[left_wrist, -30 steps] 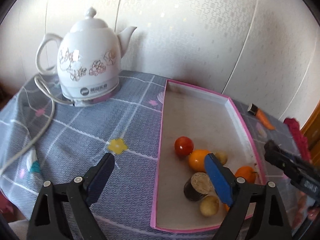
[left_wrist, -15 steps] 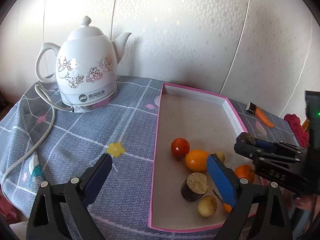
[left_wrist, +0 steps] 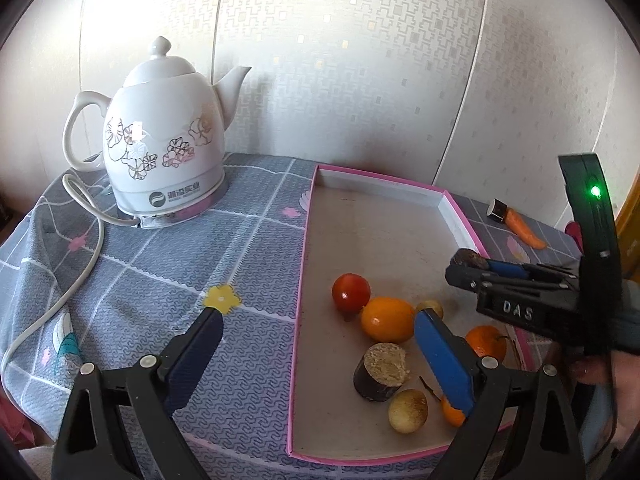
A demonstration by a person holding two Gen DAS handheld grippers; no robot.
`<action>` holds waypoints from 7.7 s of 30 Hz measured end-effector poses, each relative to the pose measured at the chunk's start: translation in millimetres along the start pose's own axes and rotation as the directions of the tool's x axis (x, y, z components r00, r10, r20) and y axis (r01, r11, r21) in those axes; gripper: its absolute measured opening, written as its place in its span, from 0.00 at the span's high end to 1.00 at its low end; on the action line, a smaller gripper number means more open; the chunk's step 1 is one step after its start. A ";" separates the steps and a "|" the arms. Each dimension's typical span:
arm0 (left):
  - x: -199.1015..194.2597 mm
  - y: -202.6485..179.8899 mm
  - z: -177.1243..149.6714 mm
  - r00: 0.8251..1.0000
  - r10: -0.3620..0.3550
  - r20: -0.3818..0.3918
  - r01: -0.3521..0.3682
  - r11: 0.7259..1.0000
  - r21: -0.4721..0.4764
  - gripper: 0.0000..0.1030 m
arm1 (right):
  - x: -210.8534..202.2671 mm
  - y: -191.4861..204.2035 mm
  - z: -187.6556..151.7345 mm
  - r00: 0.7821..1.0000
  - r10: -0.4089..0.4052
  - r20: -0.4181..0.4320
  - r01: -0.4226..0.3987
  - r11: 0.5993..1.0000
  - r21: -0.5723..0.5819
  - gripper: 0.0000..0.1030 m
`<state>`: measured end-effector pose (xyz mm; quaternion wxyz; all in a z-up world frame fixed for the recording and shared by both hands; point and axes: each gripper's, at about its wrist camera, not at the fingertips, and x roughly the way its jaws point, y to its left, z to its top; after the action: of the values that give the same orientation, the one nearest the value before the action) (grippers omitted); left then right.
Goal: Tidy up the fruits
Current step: 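Lower the dark round fruit into the pink tray and open the right tool, then grasp the carrot with the right tool while the left grasps the dark brown cylinder, then carry the dark brown cylinder into the pink tray and open the left tool, then lower the carrot into the pink tray and open the right tool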
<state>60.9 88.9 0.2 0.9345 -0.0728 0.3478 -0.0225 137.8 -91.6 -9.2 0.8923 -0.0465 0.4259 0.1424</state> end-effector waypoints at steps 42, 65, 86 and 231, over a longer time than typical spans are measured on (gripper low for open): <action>12.7 -36.0 -9.0 0.998 -0.063 -0.007 0.063 0.997 0.033 0.00 | -3.6 -199.6 23.7 0.968 -0.238 0.077 0.224 0.962 0.157 0.41; 14.1 -54.9 6.3 0.999 -0.039 0.012 0.037 0.996 0.080 0.00 | 35.4 -230.2 32.1 0.985 -0.172 -0.019 0.172 0.964 0.203 0.73; 139.9 -264.5 104.6 0.988 -0.082 -0.133 0.109 0.971 0.212 0.01 | -38.8 -270.0 -57.7 0.998 -0.060 0.004 0.050 0.866 0.498 0.73; -15.4 -18.5 -17.4 0.956 0.292 -0.013 -0.291 0.955 0.061 0.00 | -22.2 -14.9 2.0 0.954 0.296 0.052 -0.300 0.941 0.153 0.73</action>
<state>38.0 69.9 -0.1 0.9254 0.0068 0.3642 0.1045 130.4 -110.2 8.7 0.8673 0.0920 0.4252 0.2419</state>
